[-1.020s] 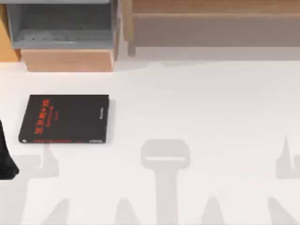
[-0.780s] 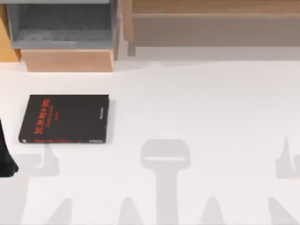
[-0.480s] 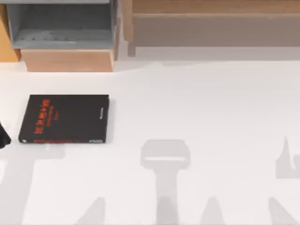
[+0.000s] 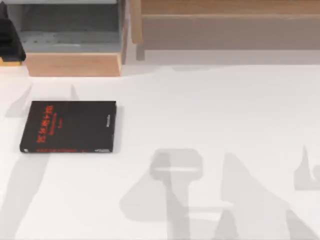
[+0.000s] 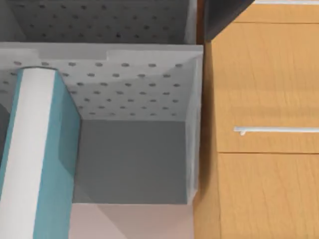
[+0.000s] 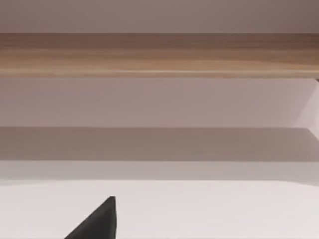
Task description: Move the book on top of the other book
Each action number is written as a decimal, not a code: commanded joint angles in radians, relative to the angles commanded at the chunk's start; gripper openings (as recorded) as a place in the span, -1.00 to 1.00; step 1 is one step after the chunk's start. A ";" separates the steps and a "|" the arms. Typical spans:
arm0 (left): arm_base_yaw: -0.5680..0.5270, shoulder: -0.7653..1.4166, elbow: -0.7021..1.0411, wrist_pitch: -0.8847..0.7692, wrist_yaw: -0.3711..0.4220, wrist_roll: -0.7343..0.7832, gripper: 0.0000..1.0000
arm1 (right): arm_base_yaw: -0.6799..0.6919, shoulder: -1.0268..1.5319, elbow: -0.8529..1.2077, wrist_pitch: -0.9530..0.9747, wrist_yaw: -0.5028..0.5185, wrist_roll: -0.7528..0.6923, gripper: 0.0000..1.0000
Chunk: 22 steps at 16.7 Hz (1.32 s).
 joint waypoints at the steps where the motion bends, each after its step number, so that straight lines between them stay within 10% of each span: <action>1: -0.009 0.059 0.041 0.021 -0.008 0.000 1.00 | 0.000 0.000 0.000 0.000 0.000 0.000 1.00; 13: -0.129 0.881 0.584 0.293 -0.111 0.000 1.00 | 0.000 0.000 0.000 0.000 0.000 0.000 1.00; 22: -0.151 1.013 0.681 0.343 -0.130 0.000 1.00 | 0.000 0.000 0.000 0.000 0.000 0.000 1.00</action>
